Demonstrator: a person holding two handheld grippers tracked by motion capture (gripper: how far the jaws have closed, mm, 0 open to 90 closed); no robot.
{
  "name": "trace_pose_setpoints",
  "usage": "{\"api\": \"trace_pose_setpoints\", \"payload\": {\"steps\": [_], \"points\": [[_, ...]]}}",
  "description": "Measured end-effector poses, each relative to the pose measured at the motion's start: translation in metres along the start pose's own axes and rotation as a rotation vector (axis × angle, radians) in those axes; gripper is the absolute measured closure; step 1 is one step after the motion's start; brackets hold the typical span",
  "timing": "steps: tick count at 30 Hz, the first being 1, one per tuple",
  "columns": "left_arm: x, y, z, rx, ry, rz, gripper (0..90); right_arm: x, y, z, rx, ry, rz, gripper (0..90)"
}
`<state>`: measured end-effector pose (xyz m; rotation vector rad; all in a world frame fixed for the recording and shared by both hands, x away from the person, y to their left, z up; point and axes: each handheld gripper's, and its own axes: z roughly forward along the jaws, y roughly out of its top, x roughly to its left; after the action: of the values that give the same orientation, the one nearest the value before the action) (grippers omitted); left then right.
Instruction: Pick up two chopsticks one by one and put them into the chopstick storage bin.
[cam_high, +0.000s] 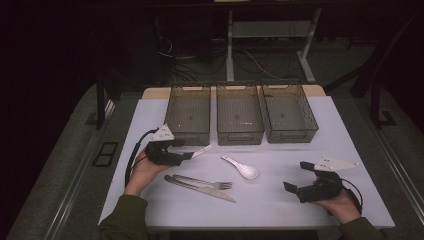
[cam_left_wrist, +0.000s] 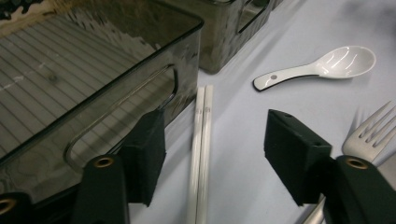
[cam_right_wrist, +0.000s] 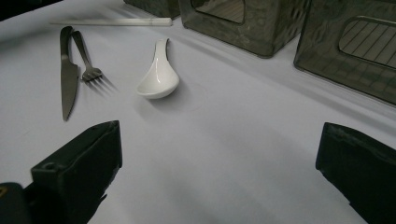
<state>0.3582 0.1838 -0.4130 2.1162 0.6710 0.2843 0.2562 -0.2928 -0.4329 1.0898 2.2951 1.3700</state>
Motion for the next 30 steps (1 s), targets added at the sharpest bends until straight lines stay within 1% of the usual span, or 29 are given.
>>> {"api": "trace_pose_setpoints", "payload": {"steps": [1,3,4,8,9,11,12,13,14,17,18,19,23,24,27,28,29,30], "points": [[0.0,-0.001,0.001,-0.001,0.002,-0.01,40.5,0.0,0.0,0.0,0.001,0.0,-0.005,0.6],[0.001,-0.002,0.001,0.002,0.003,-0.007,42.8,0.0,-0.001,0.002,0.006,0.001,-0.002,0.6],[0.002,-0.002,0.001,0.013,0.004,-0.002,43.5,0.0,-0.002,0.003,0.011,0.002,-0.004,0.6],[0.002,-0.003,0.002,0.024,0.005,-0.002,46.5,0.0,-0.004,0.007,0.032,0.002,-0.005,0.6],[0.003,-0.003,0.003,0.026,0.004,-0.003,47.0,0.0,-0.005,0.009,0.045,-0.001,-0.007,0.6],[0.003,-0.004,0.004,0.027,0.001,-0.012,48.8,0.0,-0.005,0.01,0.052,-0.005,-0.005,0.6],[0.004,-0.005,0.004,0.038,0.001,-0.015,49.8,0.0,-0.006,0.012,0.057,-0.007,-0.003,0.6],[0.004,-0.005,0.004,0.038,0.001,-0.015,50.8,0.0,-0.006,0.012,0.057,-0.007,-0.003,0.6],[0.005,-0.006,0.005,0.042,0.0,-0.024,52.1,0.0,-0.006,0.013,0.065,-0.013,-0.006,0.6],[0.006,-0.007,0.005,0.048,-0.002,-0.033,54.3,-0.001,-0.006,0.013,0.066,-0.016,-0.007,0.6],[0.007,-0.008,0.006,0.046,-0.007,-0.041,57.5,-0.001,-0.006,0.013,0.066,-0.018,-0.003,0.6],[0.008,-0.009,0.006,0.05,-0.004,-0.043,57.5,-0.001,-0.006,0.013,0.066,-0.018,-0.003,0.6],[0.01,-0.011,0.008,0.062,-0.008,-0.061,64.0,-0.001,-0.006,0.012,0.066,-0.019,-0.006,0.6],[0.011,-0.012,0.009,0.077,-0.009,-0.058,65.4,-0.001,-0.006,0.012,0.066,-0.019,-0.006,0.6],[0.012,-0.014,0.01,0.091,-0.005,-0.057,69.8,-0.001,-0.006,0.012,0.068,-0.02,-0.006,0.6],[0.012,-0.016,0.012,0.104,-0.006,-0.065,71.0,-0.001,-0.006,0.012,0.067,-0.02,-0.006,0.6],[0.012,-0.016,0.012,0.104,-0.006,-0.065,72.3,-0.001,-0.006,0.012,0.067,-0.02,-0.006,0.6],[0.013,-0.017,0.013,0.114,-0.005,-0.064,73.6,-0.001,-0.006,0.012,0.068,-0.022,-0.01,0.6]]}}
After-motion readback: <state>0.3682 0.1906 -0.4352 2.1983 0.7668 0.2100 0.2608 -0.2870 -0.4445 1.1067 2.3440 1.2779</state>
